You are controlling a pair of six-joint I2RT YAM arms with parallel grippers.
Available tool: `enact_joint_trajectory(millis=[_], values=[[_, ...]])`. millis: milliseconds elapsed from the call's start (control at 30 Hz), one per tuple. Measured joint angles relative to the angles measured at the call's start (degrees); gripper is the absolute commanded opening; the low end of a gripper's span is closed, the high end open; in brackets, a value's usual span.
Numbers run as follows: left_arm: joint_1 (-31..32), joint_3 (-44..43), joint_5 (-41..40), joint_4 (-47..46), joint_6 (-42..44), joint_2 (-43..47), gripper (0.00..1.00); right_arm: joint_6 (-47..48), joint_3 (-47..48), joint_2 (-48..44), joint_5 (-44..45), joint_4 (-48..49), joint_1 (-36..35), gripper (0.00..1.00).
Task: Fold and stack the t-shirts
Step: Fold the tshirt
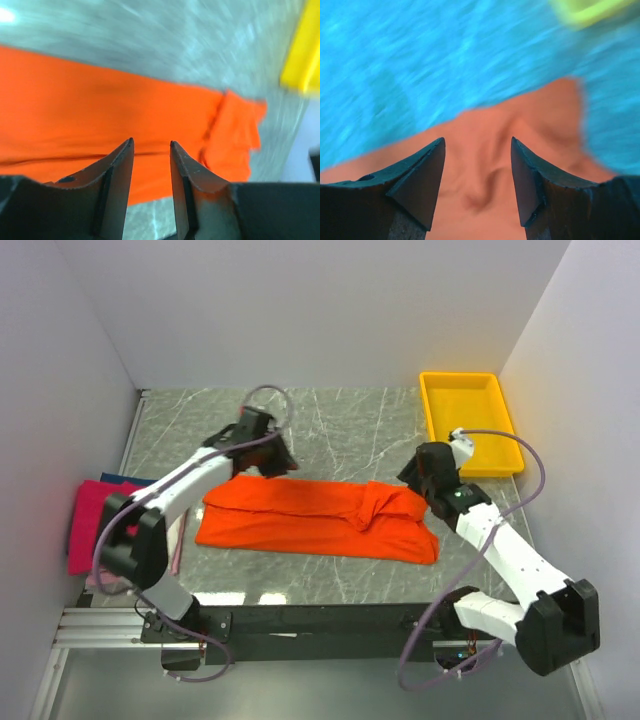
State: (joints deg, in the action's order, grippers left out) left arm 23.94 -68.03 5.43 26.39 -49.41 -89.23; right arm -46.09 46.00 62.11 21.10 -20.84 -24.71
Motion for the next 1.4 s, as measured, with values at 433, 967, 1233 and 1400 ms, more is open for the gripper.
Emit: enact_joint_trajectory(millis=[433,967,1233,1400], values=[[16.2,-22.8,7.2,-2.2,6.8,-28.8,0.48,8.0,-1.9,10.6,-11.8,-0.5,19.8,0.55],[17.8,-36.0,11.9,-3.5,9.6,-42.5,0.48,8.7,-3.0,22.8,-18.3,5.7,26.3,0.52],[17.8,-38.1,13.8,-4.0,9.5,-44.9,0.46,8.7,-3.0,23.3,-19.1,7.1,27.2,0.51],[17.9,-38.7,15.3,-5.6,9.4,-44.9,0.44,8.7,-3.0,23.3,-19.3,7.6,27.2,0.51]])
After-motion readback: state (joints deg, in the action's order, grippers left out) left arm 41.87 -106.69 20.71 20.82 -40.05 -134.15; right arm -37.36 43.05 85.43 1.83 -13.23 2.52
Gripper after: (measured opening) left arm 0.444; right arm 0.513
